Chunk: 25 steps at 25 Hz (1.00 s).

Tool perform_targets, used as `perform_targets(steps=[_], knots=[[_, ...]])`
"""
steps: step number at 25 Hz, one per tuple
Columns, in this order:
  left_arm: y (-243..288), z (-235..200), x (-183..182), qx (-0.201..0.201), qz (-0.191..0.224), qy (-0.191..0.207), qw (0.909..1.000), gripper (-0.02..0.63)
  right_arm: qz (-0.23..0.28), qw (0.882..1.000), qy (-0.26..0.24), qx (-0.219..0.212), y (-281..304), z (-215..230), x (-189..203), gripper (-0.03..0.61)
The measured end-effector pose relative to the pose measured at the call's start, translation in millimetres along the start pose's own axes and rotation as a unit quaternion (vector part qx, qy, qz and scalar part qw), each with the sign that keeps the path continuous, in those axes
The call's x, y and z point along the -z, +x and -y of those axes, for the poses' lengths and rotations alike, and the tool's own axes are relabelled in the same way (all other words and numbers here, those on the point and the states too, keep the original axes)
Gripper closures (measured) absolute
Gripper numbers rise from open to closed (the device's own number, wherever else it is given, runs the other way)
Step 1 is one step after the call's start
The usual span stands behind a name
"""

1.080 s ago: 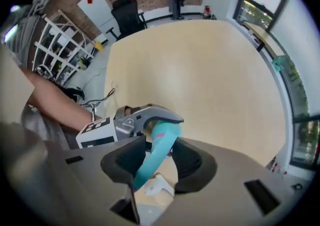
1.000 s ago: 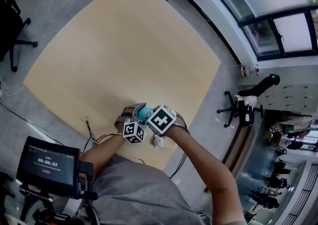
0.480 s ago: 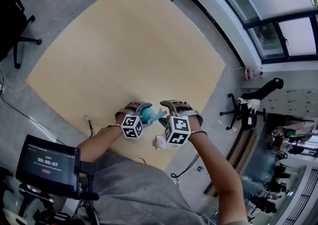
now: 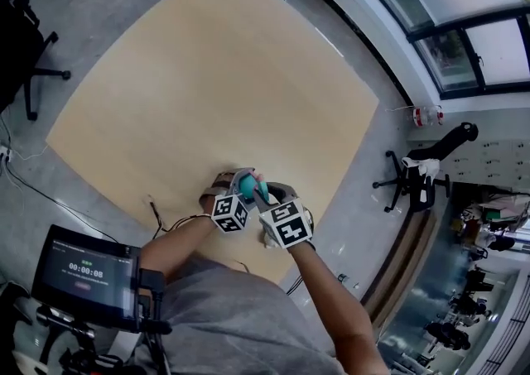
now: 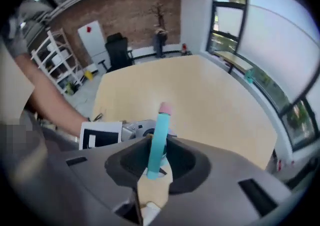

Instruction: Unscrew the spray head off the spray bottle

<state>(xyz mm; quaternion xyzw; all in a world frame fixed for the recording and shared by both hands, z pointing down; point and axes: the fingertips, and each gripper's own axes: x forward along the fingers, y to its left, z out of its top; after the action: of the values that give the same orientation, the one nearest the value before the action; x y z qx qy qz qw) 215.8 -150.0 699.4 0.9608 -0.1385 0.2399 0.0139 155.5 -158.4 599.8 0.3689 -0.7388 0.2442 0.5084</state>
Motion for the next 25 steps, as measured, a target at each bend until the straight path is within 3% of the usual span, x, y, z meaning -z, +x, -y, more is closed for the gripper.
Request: perform_targets(steps=[1,2,3,4,5,6,7,8,9,10,11,12,15,16,17,19,20,21,22,23,25], knots=[[0.5,1.5,-0.4,0.018,0.006,0.009,0.9998,0.229,-0.012,0.997,-0.078,-0.012,2.0,-3.5,0.4,0.483],[0.1,3.3,0.1,0.039,0.013,0.020,0.9989,0.229,-0.024,0.983,-0.179,-0.029,3.0,-9.3,1.2,0.483],[-1.2,5.7,1.4,0.063,0.018,0.032,0.9973,0.229,-0.036,0.954,-0.295,-0.052,3.1,-16.5,3.1,0.483],[-2.9,8.4,3.3,0.086,0.022,0.044,0.9951,0.229,-0.043,0.908,-0.410,-0.075,2.5,-23.2,6.2,0.483],[-4.5,10.7,5.2,0.105,0.025,0.055,0.9927,0.229,-0.047,0.854,-0.510,-0.094,1.6,-28.1,9.4,0.482],[-5.5,12.1,6.6,0.117,0.026,0.065,0.9906,0.229,-0.046,0.803,-0.585,-0.106,0.7,-30.2,11.5,0.470],[-5.7,12.5,7.6,0.124,0.026,0.073,0.9894,0.229,-0.044,0.760,-0.639,-0.109,0.1,-29.5,12.1,0.454],[-5.3,12.1,8.3,0.125,0.023,0.079,0.9888,0.229,-0.042,0.729,-0.675,-0.108,-0.4,-26.9,11.9,0.444],[-4.3,11.3,8.3,0.122,0.021,0.082,0.9889,0.229,-0.039,0.709,-0.697,-0.104,-1.0,-23.4,11.5,0.438],[-3.0,10.4,7.6,0.119,0.020,0.080,0.9894,0.229,-0.035,0.699,-0.707,-0.101,-1.8,-19.7,10.9,0.433],[-1.7,9.7,6.3,0.118,0.021,0.076,0.9899,0.229,-0.030,0.701,-0.706,-0.097,-2.7,-16.2,10.0,0.431],[-0.9,9.6,5.1,0.122,0.022,0.069,0.9899,0.229,-0.025,0.714,-0.693,-0.095,-3.6,-13.2,8.7,0.431],[-7.7,17.1,7.4,0.177,0.028,0.059,0.9820,0.229,-0.016,0.776,-0.620,-0.114,-4.6,-13.4,8.8,0.431],[-12.3,21.7,9.8,0.201,0.031,0.063,0.9771,0.229,-0.017,0.777,-0.617,-0.123,-4.9,-16.2,11.6,0.435],[-16.3,25.7,12.2,0.220,0.031,0.072,0.9724,0.229,-0.022,0.756,-0.643,-0.124,-5.2,-19.6,15.8,0.450],[-21.5,31.0,18.2,0.242,0.025,0.105,0.9642,0.229,-0.038,0.670,-0.733,-0.113,-4.7,-28.3,25.7,0.466],[-23.0,32.3,21.8,0.247,0.019,0.126,0.9606,0.229,-0.045,0.634,-0.765,-0.108,-3.2,-32.0,27.7,0.466],[-23.4,32.3,25.0,0.245,0.013,0.143,0.9587,0.229,-0.048,0.621,-0.776,-0.103,-1.2,-32.8,25.4,0.466],[-22.3,30.6,26.5,0.234,0.008,0.151,0.9603,0.229,-0.049,0.636,-0.765,-0.095,0.1,-29.0,18.3,0.466],[-19.6,26.4,25.7,0.212,0.005,0.146,0.9662,0.229,-0.049,0.673,-0.734,-0.081,-0.7,-20.0,8.3,0.463],[-12.2,12.3,20.0,0.142,0.003,0.109,0.9838,0.229,-0.052,0.776,-0.627,-0.041,-9.9,11.7,-10.1,0.431]])
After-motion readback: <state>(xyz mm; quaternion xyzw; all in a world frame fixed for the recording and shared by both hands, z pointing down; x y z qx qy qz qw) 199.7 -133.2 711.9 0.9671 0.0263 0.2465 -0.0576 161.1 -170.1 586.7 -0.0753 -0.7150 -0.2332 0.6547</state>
